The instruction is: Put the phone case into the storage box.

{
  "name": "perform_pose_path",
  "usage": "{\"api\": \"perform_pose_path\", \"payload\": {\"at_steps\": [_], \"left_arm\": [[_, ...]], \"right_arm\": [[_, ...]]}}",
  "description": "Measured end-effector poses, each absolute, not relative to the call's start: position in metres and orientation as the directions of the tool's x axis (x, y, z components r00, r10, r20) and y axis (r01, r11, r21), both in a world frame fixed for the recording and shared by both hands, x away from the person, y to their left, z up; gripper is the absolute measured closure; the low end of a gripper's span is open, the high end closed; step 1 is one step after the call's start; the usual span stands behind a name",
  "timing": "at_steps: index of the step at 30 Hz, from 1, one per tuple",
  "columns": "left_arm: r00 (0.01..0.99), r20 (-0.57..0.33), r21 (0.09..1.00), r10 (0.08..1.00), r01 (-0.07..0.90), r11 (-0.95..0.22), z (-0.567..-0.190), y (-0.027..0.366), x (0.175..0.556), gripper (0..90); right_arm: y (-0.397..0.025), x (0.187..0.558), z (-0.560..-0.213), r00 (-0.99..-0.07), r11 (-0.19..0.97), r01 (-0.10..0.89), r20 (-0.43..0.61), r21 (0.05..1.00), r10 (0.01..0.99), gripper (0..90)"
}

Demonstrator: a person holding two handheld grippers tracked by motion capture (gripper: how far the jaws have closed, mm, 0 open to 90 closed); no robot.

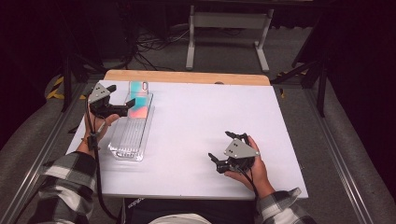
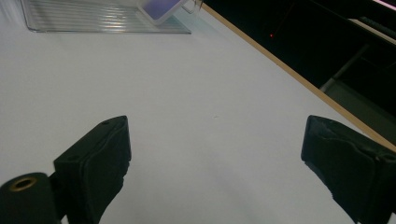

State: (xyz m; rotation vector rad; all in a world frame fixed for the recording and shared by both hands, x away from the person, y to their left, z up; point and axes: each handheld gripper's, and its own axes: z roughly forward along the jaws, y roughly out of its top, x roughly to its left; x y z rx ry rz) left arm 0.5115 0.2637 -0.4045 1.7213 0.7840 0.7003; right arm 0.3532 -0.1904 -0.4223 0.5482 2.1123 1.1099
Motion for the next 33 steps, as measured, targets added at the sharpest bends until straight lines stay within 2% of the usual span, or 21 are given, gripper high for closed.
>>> {"api": "perform_pose_path", "payload": {"at_steps": [33], "left_arm": [[0.662,0.094,0.971,0.743,0.104,-0.215,-0.393,0.252,0.495,2.2]], "right_arm": [[-0.192,0.353,-0.418,-0.668,0.519,0.039,-0.364,0.854,0.649,6.8]]}}
